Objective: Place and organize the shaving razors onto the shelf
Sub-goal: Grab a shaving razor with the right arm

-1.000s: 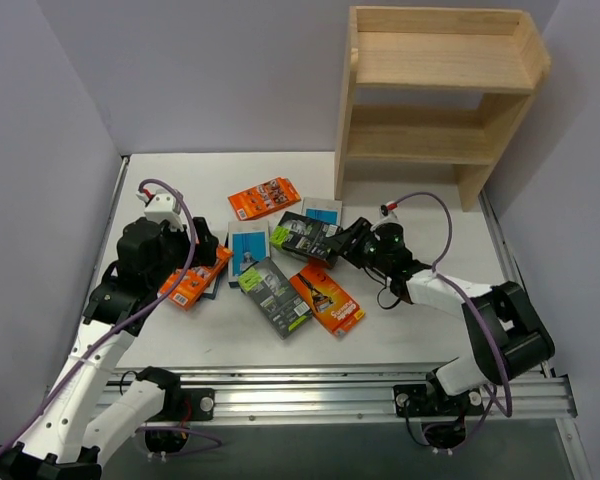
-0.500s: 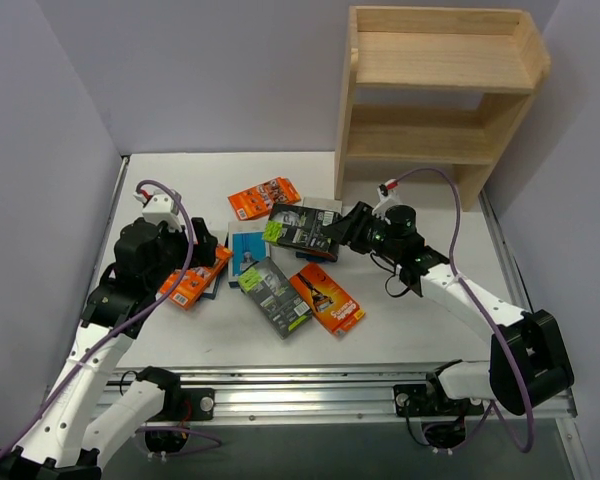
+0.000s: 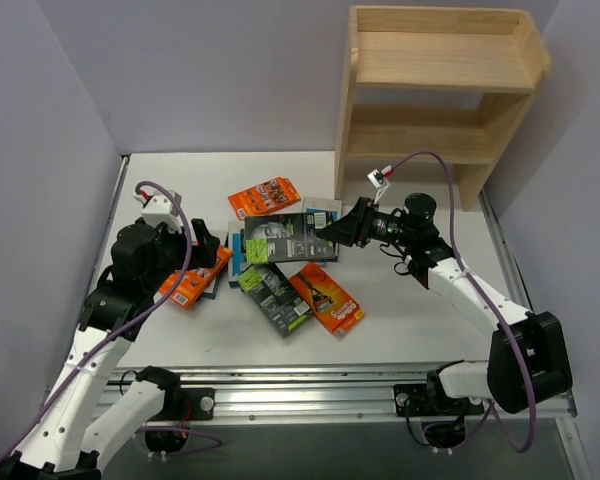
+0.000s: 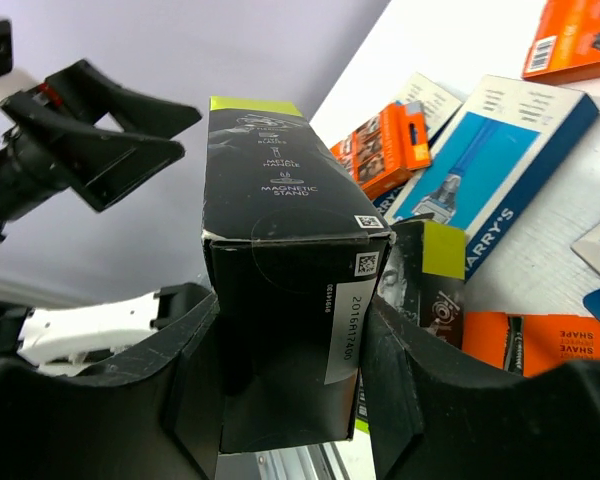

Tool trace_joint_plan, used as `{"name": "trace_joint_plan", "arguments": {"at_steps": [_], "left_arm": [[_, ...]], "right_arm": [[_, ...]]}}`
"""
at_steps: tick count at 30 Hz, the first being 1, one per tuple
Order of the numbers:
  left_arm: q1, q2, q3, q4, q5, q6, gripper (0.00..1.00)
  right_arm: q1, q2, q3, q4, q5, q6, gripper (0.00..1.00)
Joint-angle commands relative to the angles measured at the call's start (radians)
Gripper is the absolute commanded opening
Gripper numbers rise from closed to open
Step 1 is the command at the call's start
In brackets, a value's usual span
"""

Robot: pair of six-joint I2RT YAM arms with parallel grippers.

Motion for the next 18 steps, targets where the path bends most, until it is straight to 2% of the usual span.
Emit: {"name": "trace_joint_plan", "arguments": {"at_steps": [1, 5, 11, 13, 18], "left_arm": [[0.005, -0.032, 0.015, 0.065, 0.056, -0.005, 0.94], [-0.003, -0.074, 0.004, 0.124, 0.158, -0.017, 0.94], [-0.017, -0.078, -0.022, 0.258, 0.474, -0.057, 0.94], [-0.020, -0.055, -0.021, 0.287, 0.589, -0.063, 0.94], [-0.026, 0.030, 0.001, 0.302, 0.754, -0.037, 0.94]], "right_arm": [[-0.009, -0.026, 0.041, 0.167, -0.183, 0.005, 0.00], [-0.009, -0.050, 0.035, 0.108, -0.188, -0.049, 0.00], [0.000, -0.094, 0.028, 0.019, -0.223, -0.139, 0.00], [0.005, -0.122, 0.044, -0.084, -0.238, -0.223, 0.00], [0.021, -0.168, 0.085, -0.283, -0.280, -0.391, 0.00]]}}
